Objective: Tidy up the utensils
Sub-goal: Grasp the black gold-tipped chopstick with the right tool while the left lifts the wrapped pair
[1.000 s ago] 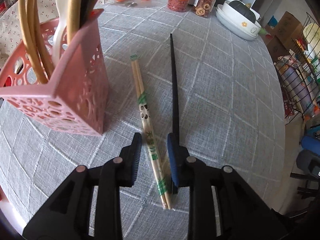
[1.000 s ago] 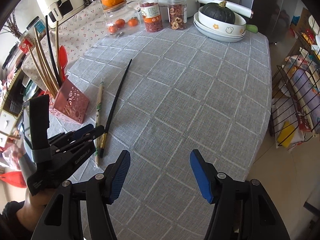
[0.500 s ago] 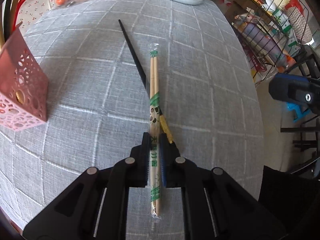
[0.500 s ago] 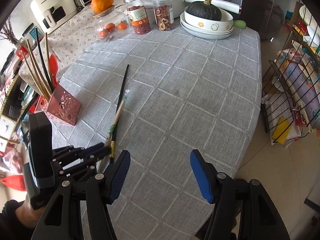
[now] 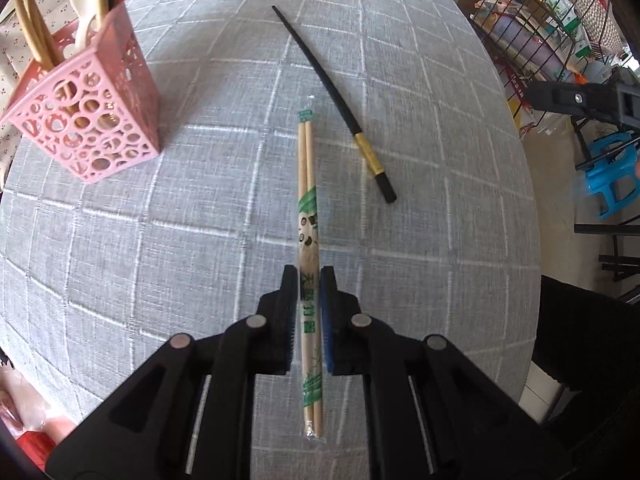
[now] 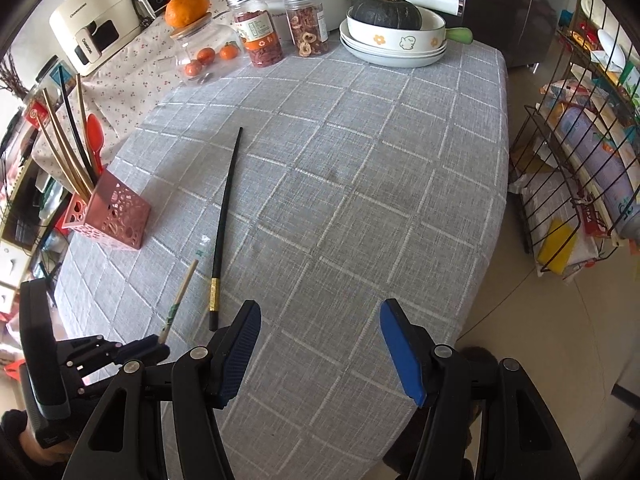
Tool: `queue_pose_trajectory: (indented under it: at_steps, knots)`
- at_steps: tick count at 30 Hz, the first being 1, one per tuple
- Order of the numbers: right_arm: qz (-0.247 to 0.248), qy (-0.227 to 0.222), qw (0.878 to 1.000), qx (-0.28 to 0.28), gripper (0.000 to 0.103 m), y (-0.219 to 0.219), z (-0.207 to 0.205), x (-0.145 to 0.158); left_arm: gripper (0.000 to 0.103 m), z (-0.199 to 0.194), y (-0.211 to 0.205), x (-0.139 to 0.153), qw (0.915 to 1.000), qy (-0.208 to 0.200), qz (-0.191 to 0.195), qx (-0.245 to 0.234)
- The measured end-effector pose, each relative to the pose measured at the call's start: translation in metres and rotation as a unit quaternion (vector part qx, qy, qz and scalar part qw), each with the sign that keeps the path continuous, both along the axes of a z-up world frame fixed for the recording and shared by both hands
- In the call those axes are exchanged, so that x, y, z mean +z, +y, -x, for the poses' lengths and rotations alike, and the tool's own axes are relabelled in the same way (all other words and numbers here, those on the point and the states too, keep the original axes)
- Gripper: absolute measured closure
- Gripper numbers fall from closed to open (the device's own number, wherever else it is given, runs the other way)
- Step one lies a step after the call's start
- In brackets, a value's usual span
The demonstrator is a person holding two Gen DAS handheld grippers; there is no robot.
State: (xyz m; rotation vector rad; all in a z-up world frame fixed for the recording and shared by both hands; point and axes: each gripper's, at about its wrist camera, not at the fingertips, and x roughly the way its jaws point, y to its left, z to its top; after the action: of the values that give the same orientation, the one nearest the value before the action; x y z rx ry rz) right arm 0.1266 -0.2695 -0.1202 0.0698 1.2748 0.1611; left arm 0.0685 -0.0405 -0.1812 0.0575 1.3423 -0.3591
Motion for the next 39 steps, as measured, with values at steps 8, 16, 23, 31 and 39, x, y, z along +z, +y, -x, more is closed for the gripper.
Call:
queue_pose_trajectory:
  at_steps: [8, 16, 23, 31, 39]
  knots:
    - [0.006, 0.012, 1.0, 0.001, 0.04, -0.01, 0.006, -0.007, 0.082, -0.04, -0.004, -0.008, 0.9997, -0.006, 0.009, 0.023]
    - [0.01, 0.013, 1.0, -0.014, 0.04, -0.023, 0.012, -0.007, 0.082, -0.073, -0.017, -0.017, 0.9994, -0.009, -0.003, 0.033]
    - [0.018, 0.021, 0.999, -0.032, 0.04, -0.029, 0.014, -0.012, 0.092, -0.072, -0.018, -0.012, 0.9991, -0.001, -0.024, 0.033]
    - [0.005, 0.015, 0.999, -0.037, 0.04, -0.017, 0.01, -0.004, 0.093, -0.028, 0.007, 0.068, 0.9964, -0.08, 0.009, 0.028]
    - [-0.012, -0.007, 1.0, -0.013, 0.04, 0.014, -0.005, 0.014, 0.098, 0.01, 0.046, 0.142, 0.9803, -0.191, 0.034, 0.034]
